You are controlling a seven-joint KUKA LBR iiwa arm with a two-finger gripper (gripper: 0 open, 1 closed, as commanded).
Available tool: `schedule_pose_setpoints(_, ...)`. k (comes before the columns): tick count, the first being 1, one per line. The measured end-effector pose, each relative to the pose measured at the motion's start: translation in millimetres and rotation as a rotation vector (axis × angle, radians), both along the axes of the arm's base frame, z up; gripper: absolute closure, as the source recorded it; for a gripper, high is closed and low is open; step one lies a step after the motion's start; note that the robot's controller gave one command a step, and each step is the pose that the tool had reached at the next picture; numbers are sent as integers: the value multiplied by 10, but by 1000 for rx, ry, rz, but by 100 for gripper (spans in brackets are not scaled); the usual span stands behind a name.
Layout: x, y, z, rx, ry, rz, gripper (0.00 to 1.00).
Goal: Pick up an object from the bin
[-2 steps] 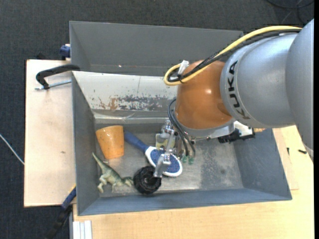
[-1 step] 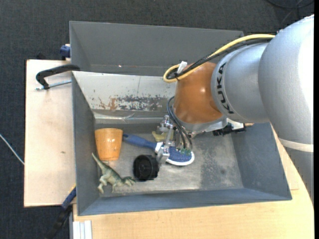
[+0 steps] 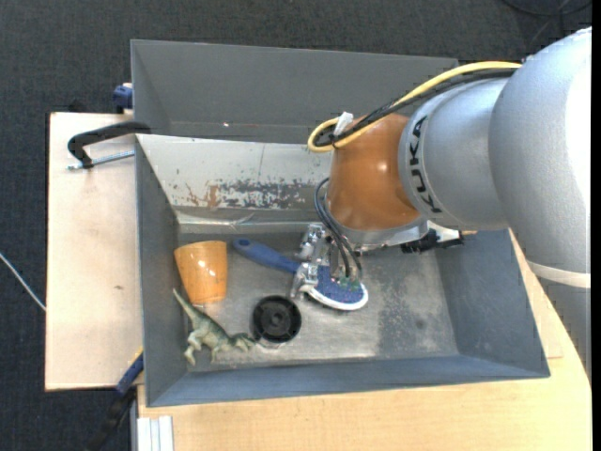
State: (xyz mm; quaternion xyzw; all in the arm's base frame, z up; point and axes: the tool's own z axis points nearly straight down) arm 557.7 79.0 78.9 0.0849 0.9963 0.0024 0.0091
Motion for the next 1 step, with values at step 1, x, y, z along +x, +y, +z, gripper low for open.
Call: schedule_pose_setpoints(1,-66,42,1818,-3,5,124,100)
